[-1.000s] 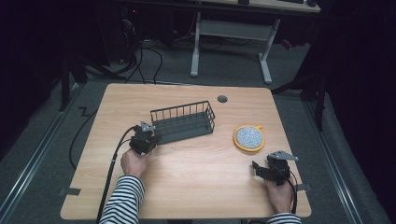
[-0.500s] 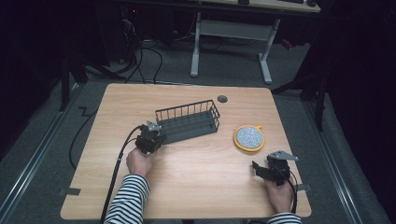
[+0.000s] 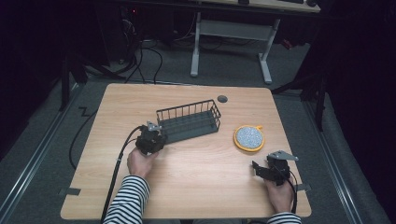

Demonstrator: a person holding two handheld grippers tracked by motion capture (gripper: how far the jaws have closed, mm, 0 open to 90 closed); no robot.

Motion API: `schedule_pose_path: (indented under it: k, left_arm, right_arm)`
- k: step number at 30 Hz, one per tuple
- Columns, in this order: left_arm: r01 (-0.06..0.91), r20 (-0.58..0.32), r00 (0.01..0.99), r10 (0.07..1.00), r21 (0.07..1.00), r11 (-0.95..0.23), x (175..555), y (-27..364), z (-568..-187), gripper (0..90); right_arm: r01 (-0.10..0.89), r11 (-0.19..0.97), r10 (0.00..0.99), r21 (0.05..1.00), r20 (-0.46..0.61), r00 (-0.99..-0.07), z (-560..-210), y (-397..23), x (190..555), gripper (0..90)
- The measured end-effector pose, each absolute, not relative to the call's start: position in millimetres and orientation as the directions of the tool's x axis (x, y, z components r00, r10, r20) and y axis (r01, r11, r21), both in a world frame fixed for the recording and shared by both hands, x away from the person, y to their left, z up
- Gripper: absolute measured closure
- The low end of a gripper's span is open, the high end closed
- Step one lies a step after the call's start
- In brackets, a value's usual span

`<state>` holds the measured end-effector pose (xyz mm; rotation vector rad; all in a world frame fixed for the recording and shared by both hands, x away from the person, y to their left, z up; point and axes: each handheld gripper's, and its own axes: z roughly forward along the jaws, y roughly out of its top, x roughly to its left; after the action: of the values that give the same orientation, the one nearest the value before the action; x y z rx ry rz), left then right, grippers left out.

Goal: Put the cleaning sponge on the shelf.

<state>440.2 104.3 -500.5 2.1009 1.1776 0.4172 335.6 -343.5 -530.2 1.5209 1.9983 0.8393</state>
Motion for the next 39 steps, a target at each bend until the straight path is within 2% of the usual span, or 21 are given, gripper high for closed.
schedule_pose_path:
  k: [1,3,9,16,25,26,28,29,39]
  left_arm:
    - [0.624,-0.049,0.528,0.848,0.699,-0.348,436.1,108.4,-499.4,59.4]
    - [0.615,-0.041,0.516,0.855,0.712,-0.337,428.1,115.0,-497.7,52.3]
    - [0.609,-0.025,0.491,0.871,0.725,-0.323,410.5,133.2,-497.7,39.1]
    - [0.625,-0.050,0.447,0.893,0.732,-0.271,382.8,162.6,-509.2,35.6]
    - [0.643,-0.055,0.392,0.918,0.730,-0.230,367.2,172.6,-524.9,34.5]
    - [0.642,-0.048,0.389,0.920,0.731,-0.233,366.5,172.2,-525.7,34.3]
    - [0.638,-0.027,0.383,0.923,0.730,-0.244,364.7,170.8,-527.4,34.1]
    - [0.637,-0.027,0.377,0.926,0.733,-0.239,364.0,170.9,-528.9,33.9]
    - [0.625,-0.014,0.362,0.932,0.745,-0.231,365.2,170.7,-536.2,33.1]
  right_arm:
    - [0.665,0.190,0.966,0.722,-0.015,-0.260,-530.2,-343.5,335.7,30.5]
    - [0.665,0.191,0.965,0.722,-0.015,-0.261,-530.2,-343.4,335.7,30.8]
    - [0.665,0.190,0.965,0.722,-0.014,-0.261,-530.1,-343.4,335.9,31.3]
    - [0.665,0.190,0.964,0.723,-0.011,-0.264,-530.0,-343.3,336.2,31.0]
    - [0.671,0.186,0.967,0.717,-0.014,-0.254,-529.4,-341.9,336.2,31.5]
    - [0.672,0.186,0.968,0.716,-0.016,-0.251,-529.2,-341.6,336.5,32.3]
    - [0.675,0.179,0.971,0.715,-0.019,-0.237,-527.8,-341.1,335.6,42.1]
    - [0.671,0.178,0.972,0.720,-0.021,-0.235,-528.0,-341.1,334.6,43.1]
    - [0.652,0.125,0.972,0.748,0.039,-0.231,-512.5,-345.8,335.2,44.6]
